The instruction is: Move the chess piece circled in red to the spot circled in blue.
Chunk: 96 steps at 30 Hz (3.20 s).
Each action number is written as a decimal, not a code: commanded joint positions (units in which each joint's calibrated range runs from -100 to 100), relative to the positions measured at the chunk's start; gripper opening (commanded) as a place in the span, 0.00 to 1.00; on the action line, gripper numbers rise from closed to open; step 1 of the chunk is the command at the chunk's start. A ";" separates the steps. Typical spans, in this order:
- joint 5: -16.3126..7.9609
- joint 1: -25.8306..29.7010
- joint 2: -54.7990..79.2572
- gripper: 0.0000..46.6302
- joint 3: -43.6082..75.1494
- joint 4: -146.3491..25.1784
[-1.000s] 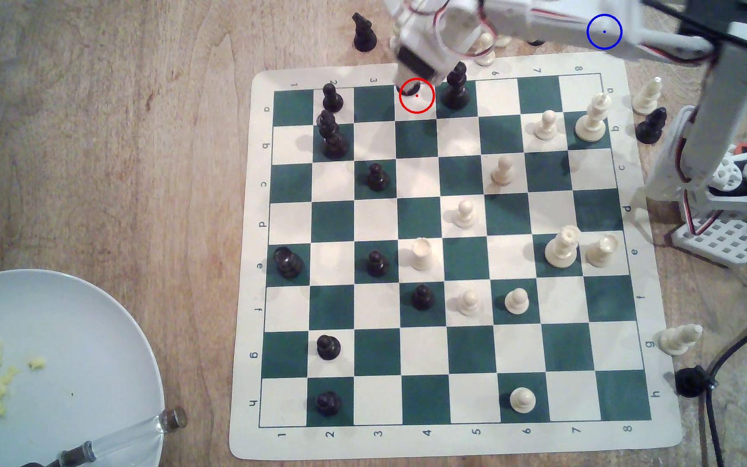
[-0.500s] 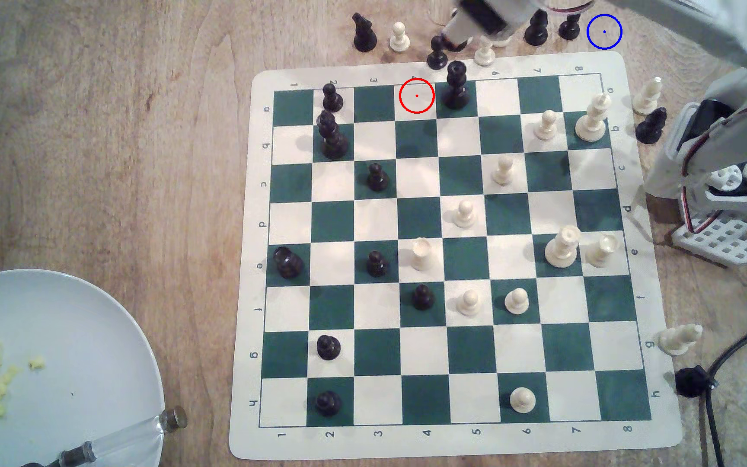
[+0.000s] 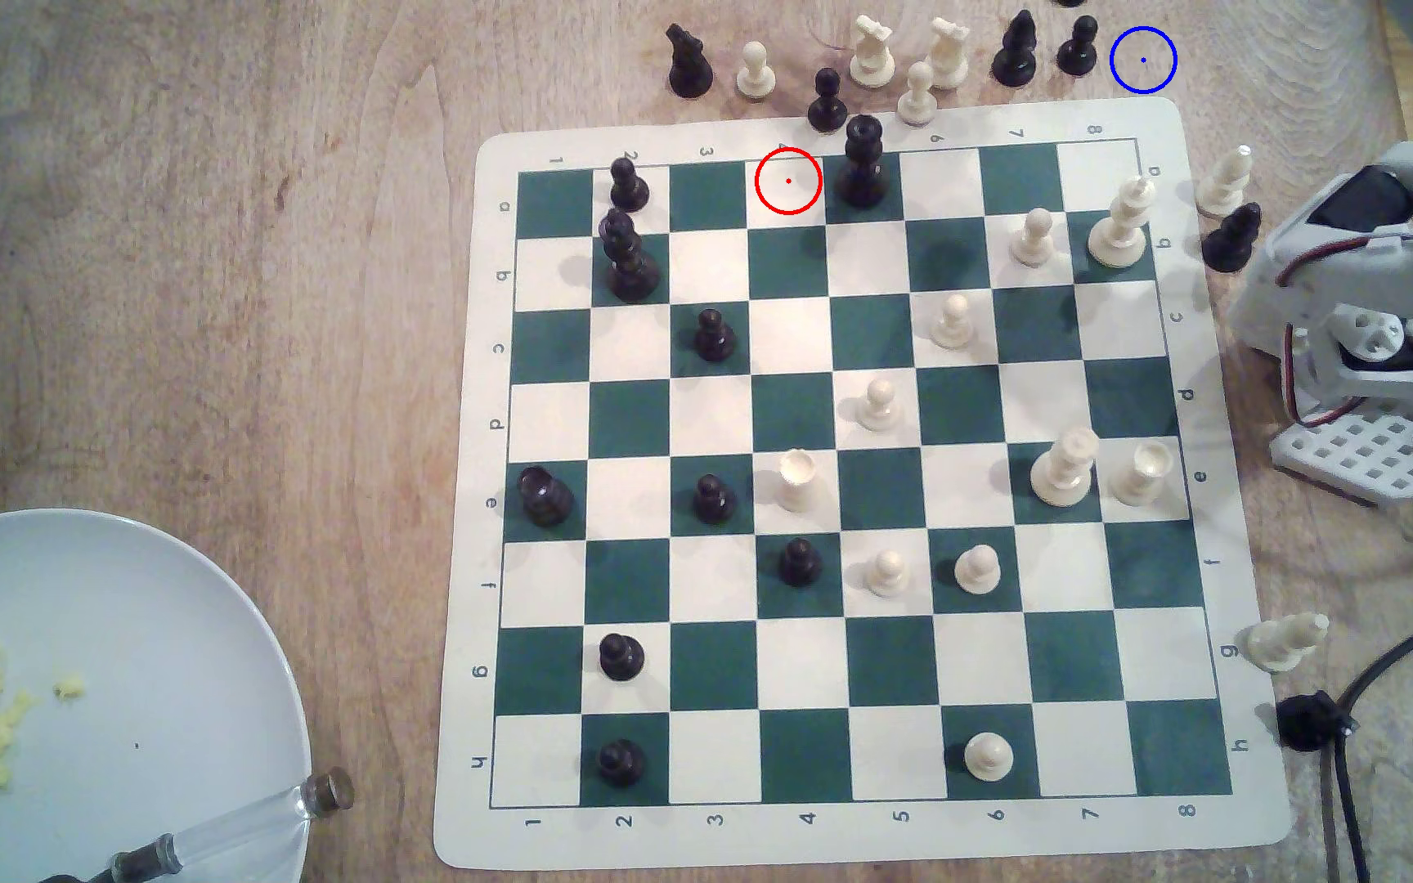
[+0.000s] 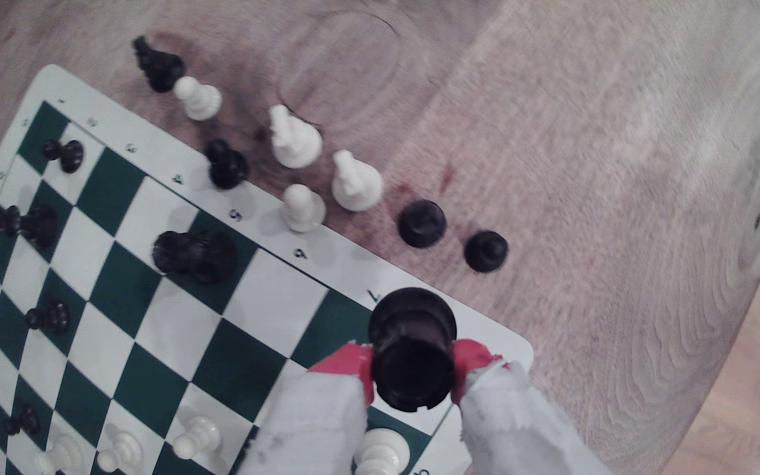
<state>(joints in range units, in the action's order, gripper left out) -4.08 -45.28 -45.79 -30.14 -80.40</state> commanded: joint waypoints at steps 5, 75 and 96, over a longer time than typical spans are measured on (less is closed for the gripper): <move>1.07 -9.35 -1.49 0.01 -9.93 3.00; 2.10 -13.34 18.12 0.25 -25.62 33.88; 3.37 -11.86 -0.14 0.35 -14.37 15.86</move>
<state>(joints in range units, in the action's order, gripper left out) -1.29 -57.74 -39.17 -52.64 -60.00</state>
